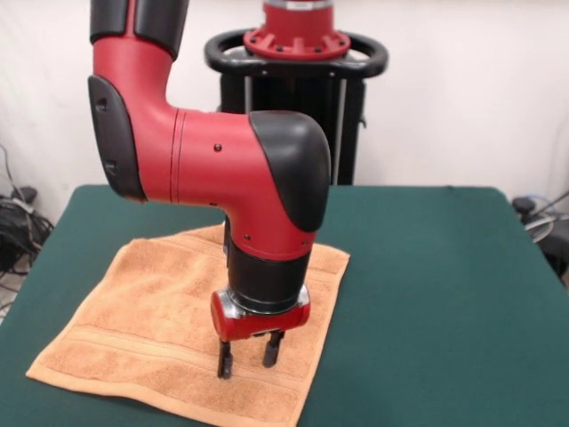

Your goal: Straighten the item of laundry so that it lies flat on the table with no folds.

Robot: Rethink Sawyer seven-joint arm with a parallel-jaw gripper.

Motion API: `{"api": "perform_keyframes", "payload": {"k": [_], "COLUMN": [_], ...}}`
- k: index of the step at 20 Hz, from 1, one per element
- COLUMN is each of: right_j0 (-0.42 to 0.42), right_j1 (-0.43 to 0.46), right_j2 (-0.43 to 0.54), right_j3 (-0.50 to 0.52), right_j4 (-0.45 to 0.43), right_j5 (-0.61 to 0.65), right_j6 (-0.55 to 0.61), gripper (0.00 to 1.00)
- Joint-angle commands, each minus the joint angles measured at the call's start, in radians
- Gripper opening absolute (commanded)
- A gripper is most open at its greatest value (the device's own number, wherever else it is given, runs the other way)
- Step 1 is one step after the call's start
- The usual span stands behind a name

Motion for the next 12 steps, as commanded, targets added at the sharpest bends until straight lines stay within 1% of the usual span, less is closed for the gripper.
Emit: {"api": "perform_keyframes", "payload": {"k": [1, 3, 4, 5, 7, 9, 12], "right_j0": [0.013, 0.007, -0.012, -0.024, -0.037, -0.045, -0.047], "right_j1": [0.135, 0.172, 0.221, 0.254, 0.291, 0.303, 0.311], "right_j2": [0.016, 0.023, 0.042, 0.057, 0.076, 0.081, 0.083], "right_j3": [0.031, -0.006, -0.054, -0.093, -0.135, -0.139, -0.150], "right_j4": [0.020, 0.026, 0.057, 0.069, 0.065, 0.063, 0.064], "right_j5": [-0.079, -0.053, 0.016, 0.052, 0.044, 0.006, 0.003], "right_j6": [0.179, 0.162, 0.135, 0.105, 0.059, 0.051, 0.032], "gripper": [1.00, 1.00, 1.00, 1.00, 1.00, 1.00, 1.00]}}
